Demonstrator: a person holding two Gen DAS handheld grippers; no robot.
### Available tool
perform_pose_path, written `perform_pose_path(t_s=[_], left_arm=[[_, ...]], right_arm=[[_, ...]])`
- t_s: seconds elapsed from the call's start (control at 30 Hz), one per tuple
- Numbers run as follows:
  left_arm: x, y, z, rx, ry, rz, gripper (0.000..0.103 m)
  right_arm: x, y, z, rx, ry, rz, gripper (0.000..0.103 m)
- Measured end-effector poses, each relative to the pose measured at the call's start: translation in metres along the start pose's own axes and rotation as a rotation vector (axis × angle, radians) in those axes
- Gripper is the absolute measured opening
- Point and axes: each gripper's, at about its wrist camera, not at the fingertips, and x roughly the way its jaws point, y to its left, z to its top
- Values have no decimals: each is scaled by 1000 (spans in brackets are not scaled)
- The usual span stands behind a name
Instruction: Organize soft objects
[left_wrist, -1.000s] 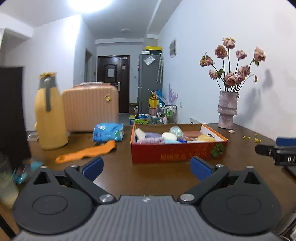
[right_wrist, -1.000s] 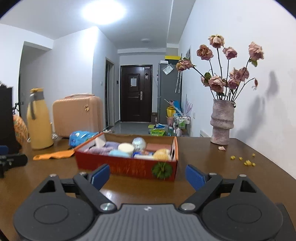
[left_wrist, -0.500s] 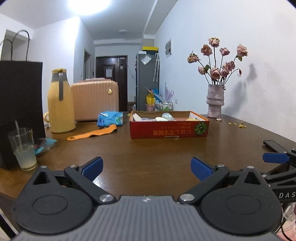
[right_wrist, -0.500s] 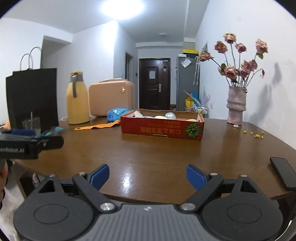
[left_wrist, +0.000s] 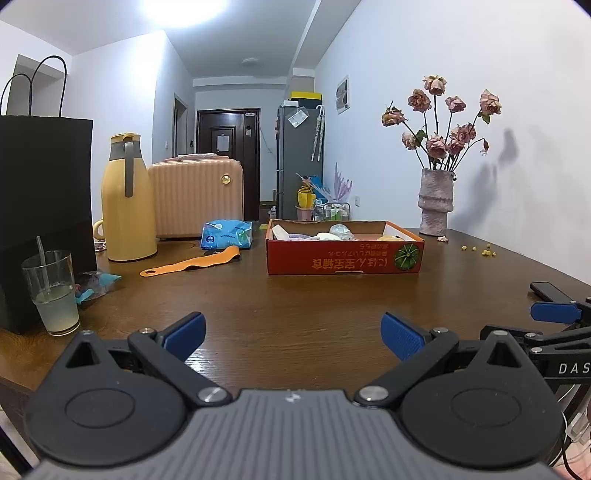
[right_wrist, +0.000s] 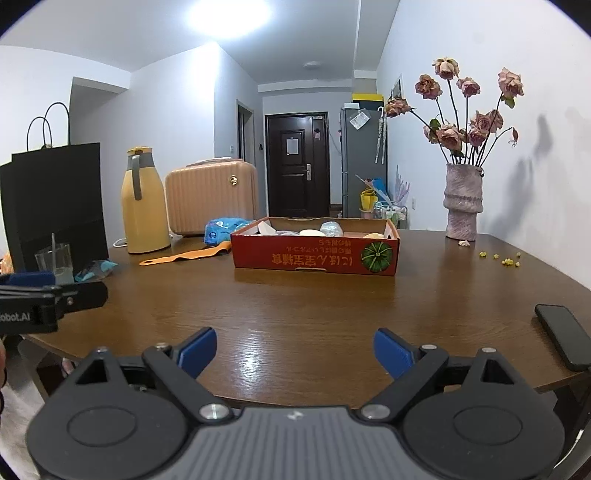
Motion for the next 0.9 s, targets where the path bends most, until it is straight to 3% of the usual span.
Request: perform_pose_path(t_s=[0.9], left_arm=[[0,3,-1,-10,2,8,103]], right_arm=[[6,-1,-5,25,20,-6,92]])
